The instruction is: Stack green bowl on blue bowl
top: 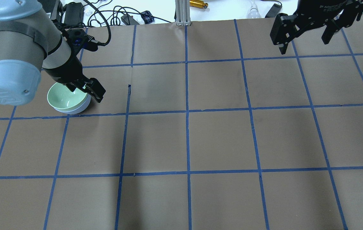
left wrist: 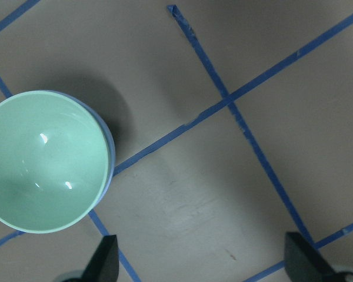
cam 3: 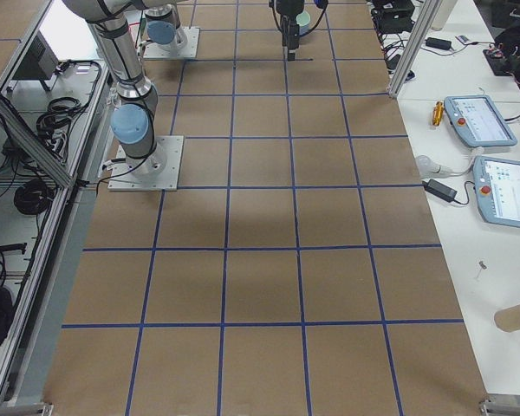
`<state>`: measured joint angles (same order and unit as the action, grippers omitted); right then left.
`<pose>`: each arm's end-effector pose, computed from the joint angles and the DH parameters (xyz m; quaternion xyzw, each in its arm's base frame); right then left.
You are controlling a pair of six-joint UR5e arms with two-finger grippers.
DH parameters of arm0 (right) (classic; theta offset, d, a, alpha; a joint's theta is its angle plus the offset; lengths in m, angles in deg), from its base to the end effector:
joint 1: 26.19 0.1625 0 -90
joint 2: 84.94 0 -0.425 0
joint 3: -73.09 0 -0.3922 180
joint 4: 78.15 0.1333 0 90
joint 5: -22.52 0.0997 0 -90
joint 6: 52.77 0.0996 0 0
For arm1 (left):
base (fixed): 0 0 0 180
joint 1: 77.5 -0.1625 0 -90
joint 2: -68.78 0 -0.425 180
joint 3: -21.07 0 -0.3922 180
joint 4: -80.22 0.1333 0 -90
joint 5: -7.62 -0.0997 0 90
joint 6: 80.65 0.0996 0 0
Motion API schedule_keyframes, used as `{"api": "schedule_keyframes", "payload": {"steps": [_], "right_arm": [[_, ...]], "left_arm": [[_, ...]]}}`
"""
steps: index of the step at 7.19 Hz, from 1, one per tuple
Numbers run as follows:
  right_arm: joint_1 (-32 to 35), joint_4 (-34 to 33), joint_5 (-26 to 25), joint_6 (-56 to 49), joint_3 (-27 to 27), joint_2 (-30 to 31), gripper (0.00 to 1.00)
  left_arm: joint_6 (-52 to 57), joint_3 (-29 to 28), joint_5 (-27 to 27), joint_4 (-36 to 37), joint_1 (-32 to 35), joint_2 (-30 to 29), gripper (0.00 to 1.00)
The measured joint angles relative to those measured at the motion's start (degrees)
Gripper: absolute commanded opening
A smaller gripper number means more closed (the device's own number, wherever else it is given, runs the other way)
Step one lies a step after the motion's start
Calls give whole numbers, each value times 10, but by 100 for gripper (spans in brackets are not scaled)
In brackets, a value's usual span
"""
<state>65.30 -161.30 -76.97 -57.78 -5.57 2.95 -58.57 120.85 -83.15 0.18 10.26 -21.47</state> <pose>0.1300 -0.5033 0.5561 0.0548 -0.9949 0.0181 0.0833 -0.1128 -0.4924 0.4195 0.1723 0.9850 0.0020 0.0064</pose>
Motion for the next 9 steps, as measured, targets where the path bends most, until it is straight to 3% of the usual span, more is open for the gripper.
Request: {"api": "schedule_keyframes", "payload": {"steps": [2, 5, 9], "right_arm": [[0, 0, 0, 0, 0, 0, 100], [1, 0, 0, 0, 0, 0, 100], [1, 0, 0, 0, 0, 0, 100]], "left_arm": [[-141, -45, 61, -65, 10, 15, 100], [-170, -99, 34, -145, 11, 24, 100], [-181, -130, 17, -164, 14, 12, 100]]}}
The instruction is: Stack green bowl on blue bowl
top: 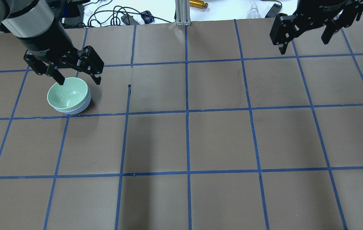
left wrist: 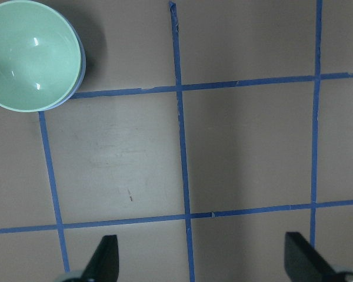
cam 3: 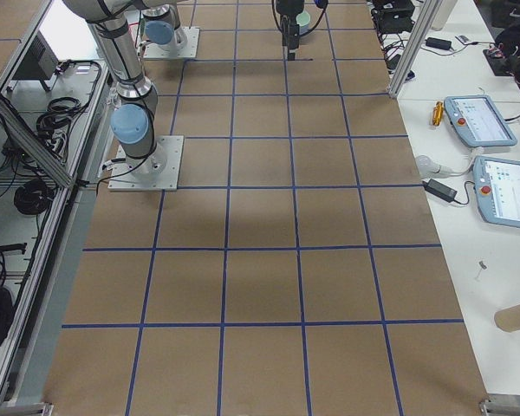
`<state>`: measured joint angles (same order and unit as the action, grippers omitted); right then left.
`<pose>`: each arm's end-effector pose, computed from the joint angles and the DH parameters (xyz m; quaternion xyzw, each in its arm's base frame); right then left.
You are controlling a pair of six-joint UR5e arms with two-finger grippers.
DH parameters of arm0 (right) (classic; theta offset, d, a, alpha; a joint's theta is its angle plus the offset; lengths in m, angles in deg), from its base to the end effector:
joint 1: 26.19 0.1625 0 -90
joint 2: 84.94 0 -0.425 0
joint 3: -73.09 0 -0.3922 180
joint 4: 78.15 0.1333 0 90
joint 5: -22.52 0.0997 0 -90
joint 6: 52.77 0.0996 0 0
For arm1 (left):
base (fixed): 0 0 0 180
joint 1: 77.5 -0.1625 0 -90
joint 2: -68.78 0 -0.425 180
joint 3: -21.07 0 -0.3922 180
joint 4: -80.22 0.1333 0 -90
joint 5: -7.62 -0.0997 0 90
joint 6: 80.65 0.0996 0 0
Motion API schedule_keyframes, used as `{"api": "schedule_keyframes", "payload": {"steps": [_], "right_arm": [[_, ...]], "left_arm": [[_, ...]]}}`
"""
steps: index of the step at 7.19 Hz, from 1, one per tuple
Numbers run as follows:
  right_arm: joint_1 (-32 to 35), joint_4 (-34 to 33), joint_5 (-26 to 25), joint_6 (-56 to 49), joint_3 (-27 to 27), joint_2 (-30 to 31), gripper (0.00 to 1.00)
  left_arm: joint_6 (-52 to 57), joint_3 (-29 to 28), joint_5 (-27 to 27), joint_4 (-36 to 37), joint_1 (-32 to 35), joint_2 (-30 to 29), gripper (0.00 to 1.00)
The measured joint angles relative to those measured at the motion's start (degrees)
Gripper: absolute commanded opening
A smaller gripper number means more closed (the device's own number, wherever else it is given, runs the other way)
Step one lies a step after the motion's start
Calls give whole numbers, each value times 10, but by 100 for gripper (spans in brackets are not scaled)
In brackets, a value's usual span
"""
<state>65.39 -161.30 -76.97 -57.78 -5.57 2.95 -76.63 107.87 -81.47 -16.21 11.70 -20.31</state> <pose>0.1308 -0.5030 0.5561 0.0556 -0.9948 0.0182 0.0833 -0.1282 -0.4819 0.5120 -0.0279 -0.9994 -0.0199 0.0088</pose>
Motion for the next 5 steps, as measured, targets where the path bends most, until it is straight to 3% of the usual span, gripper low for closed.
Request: {"api": "schedule_keyframes", "payload": {"steps": [5], "right_arm": [[-1, 0, 0, 0, 0, 0, 100]], "left_arm": [[-1, -4, -2, 1, 5, -5, 100]]}}
